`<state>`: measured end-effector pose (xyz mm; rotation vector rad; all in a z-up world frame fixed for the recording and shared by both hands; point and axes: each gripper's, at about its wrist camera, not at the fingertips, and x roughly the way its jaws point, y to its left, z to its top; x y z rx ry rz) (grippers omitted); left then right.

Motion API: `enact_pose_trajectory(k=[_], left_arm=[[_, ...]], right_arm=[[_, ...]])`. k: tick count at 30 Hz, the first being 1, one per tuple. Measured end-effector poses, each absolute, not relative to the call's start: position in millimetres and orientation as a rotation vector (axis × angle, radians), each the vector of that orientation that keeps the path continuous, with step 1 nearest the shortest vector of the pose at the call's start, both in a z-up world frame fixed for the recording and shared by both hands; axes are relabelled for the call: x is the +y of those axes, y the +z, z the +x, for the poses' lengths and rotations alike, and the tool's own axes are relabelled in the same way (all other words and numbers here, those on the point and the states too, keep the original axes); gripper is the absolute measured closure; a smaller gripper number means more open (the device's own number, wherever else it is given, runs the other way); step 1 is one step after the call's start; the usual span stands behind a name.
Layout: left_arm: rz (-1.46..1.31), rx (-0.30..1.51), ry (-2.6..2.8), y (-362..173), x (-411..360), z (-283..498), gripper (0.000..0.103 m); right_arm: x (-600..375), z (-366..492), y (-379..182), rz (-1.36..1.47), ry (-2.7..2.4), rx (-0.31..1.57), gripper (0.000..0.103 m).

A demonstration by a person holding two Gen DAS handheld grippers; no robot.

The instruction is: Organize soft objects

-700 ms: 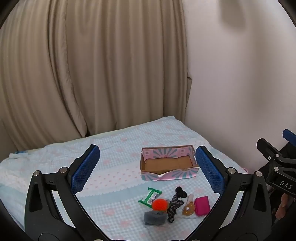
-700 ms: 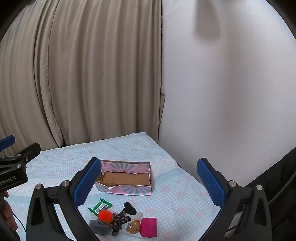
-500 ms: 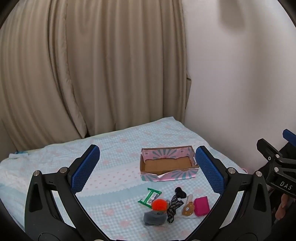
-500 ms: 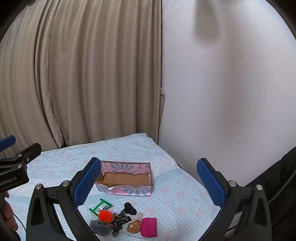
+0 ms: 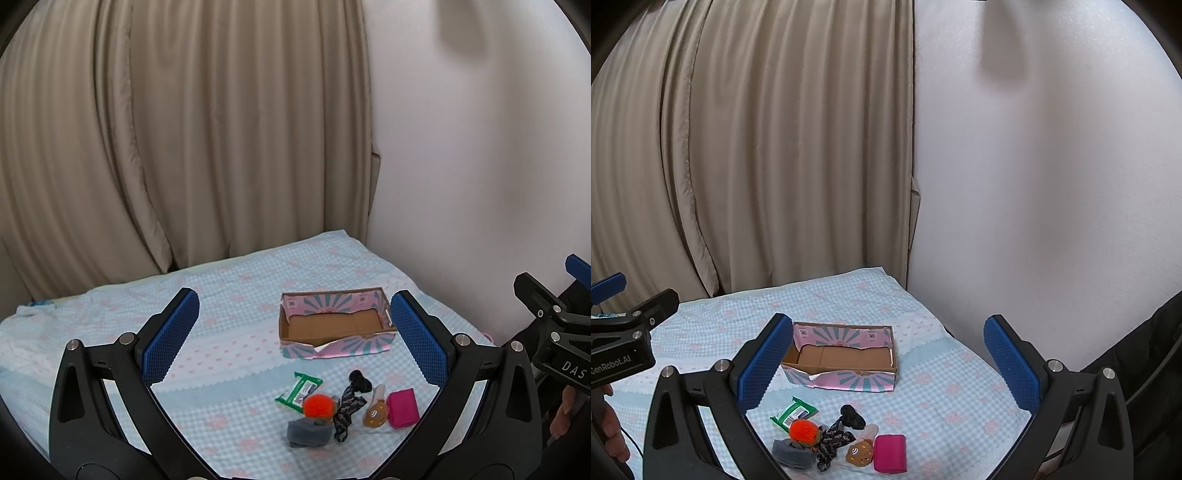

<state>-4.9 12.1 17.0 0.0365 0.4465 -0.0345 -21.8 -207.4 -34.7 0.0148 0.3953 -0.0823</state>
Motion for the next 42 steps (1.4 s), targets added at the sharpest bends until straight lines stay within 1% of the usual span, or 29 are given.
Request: enact_pose_trajectory(k=[9, 13, 42], left_arm=[[0.037, 0.445, -0.035, 17.5, 13.3, -5.4, 0.0], [0.038, 0.444, -0.034, 17.7, 12.9, -5.0, 0.0], [0.041, 0.467, -0.05, 8.9, 12.6, 4.5, 0.0]], right_arm=[[-205.7, -22.4, -33.8, 0.032, -0.079, 0.362, 0.0], [-204.9, -21.3, -34.8, 0.011, -0.084, 0.39, 0.0], [-204.8, -19.4, -37.9, 0.037, -0.087, 0.38, 0.0]])
